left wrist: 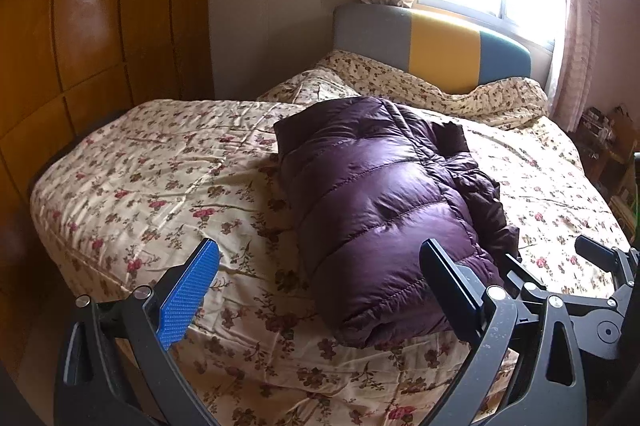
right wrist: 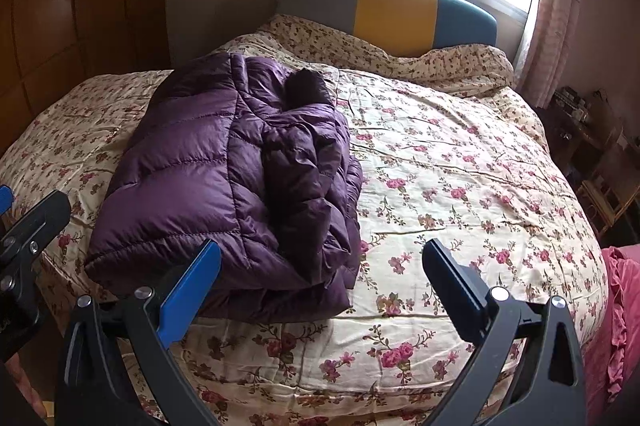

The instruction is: Fold large clothes

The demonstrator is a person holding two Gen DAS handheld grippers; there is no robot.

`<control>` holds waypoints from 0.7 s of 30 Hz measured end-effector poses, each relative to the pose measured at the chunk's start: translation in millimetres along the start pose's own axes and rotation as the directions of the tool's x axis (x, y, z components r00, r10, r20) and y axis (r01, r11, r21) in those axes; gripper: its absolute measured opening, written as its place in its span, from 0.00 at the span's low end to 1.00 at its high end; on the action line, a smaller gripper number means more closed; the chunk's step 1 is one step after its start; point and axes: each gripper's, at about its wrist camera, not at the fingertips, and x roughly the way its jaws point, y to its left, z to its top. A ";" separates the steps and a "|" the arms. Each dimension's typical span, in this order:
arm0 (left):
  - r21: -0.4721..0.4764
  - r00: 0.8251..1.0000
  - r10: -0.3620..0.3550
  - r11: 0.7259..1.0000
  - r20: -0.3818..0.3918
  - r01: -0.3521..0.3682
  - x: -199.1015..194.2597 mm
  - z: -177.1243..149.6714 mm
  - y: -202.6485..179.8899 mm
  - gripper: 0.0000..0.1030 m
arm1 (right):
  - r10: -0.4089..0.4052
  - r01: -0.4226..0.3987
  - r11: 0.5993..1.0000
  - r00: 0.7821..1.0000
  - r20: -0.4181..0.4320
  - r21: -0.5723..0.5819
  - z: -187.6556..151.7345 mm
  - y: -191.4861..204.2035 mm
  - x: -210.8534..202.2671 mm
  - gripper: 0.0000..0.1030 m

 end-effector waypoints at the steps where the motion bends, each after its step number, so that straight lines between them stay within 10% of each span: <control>1: 0.005 1.000 0.000 1.000 -0.001 0.000 -0.3 -0.2 -1.2 0.96 | 0.000 0.001 1.000 1.000 -0.001 0.002 -0.1 -0.7 0.0 0.98; 21: 0.045 1.000 -0.009 0.999 0.022 0.008 -7.6 0.3 -12.1 0.96 | 0.001 -0.001 1.000 1.000 0.004 -0.003 -1.0 -0.5 -1.6 0.98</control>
